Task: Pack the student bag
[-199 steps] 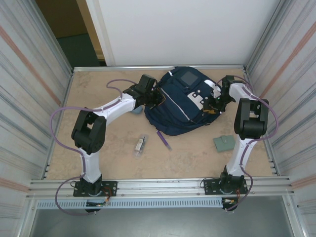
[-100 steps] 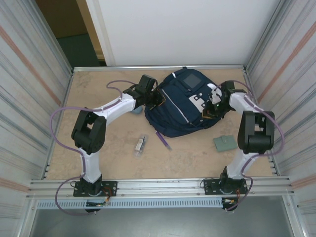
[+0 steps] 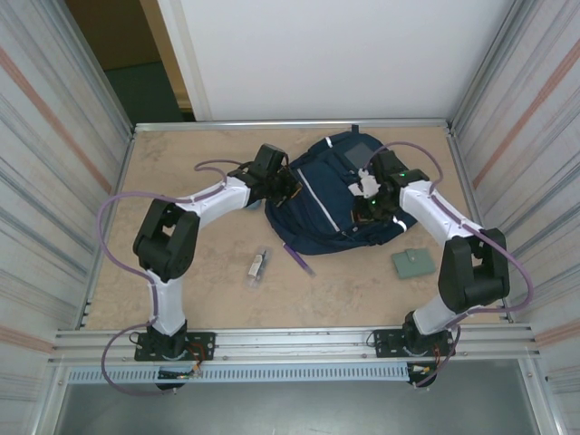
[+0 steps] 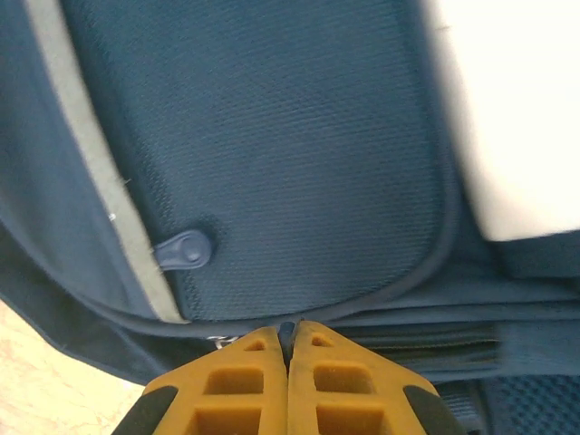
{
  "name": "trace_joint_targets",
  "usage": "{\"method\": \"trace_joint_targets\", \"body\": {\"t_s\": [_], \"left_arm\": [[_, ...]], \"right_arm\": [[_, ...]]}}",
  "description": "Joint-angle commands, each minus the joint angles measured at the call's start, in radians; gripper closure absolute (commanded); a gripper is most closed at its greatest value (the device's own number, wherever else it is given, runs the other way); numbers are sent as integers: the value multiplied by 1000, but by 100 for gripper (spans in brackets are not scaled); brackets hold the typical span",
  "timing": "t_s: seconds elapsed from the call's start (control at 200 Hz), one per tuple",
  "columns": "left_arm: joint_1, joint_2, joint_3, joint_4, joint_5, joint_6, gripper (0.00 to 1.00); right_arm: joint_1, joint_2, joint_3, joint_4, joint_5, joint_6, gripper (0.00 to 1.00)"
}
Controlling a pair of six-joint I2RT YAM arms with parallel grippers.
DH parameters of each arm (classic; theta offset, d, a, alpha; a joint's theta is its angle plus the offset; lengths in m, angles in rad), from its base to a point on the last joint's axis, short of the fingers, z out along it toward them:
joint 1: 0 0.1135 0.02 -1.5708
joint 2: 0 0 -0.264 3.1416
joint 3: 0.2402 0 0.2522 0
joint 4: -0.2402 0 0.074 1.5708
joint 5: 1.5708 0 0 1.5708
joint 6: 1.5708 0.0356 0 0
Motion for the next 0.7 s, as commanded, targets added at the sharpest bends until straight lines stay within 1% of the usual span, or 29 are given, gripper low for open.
{"method": "trace_joint_targets", "body": {"t_s": [0.0, 0.16, 0.236, 0.261, 0.296, 0.321, 0.336, 0.356, 0.371, 0.431, 0.536, 0.616, 0.697], "left_arm": [[-5, 29, 24, 75, -29, -48, 100], [-2, 48, 26, 84, -41, -49, 100], [-7, 49, 13, 106, -39, -62, 100], [-7, 49, 11, 108, -36, -59, 95], [-7, 49, 9, 107, -29, -44, 86], [-8, 46, 6, 103, -23, -29, 74], [-7, 42, 3, 100, -19, -18, 68], [-8, 37, -3, 95, -16, -8, 63], [-10, 33, -9, 92, -13, 0, 61], [-18, 7, -50, 79, -11, 28, 58], [-43, -40, -138, 76, -6, 59, 56], [-59, -67, -183, 79, 6, 82, 55], [-79, -86, -192, 84, 7, 110, 54]], "right_arm": [[55, -62, 23, -28, 32, 28, 100], [82, -99, -7, 13, -56, 49, 100], [95, -116, -20, 21, -63, 61, 100], [99, -121, -26, 21, -61, 64, 100], [100, -130, -35, 26, -55, 64, 100], [99, -135, -40, 31, -48, 69, 100], [99, -138, -44, 32, -43, 71, 100], [100, -142, -48, 34, -34, 78, 100], [99, -143, -50, 37, -30, 83, 100], [98, -156, -58, 44, -21, 104, 100], [87, -188, -91, 71, -29, 133, 100], [68, -209, -115, 88, -53, 148, 100], [52, -222, -137, 97, -86, 163, 100]]}}
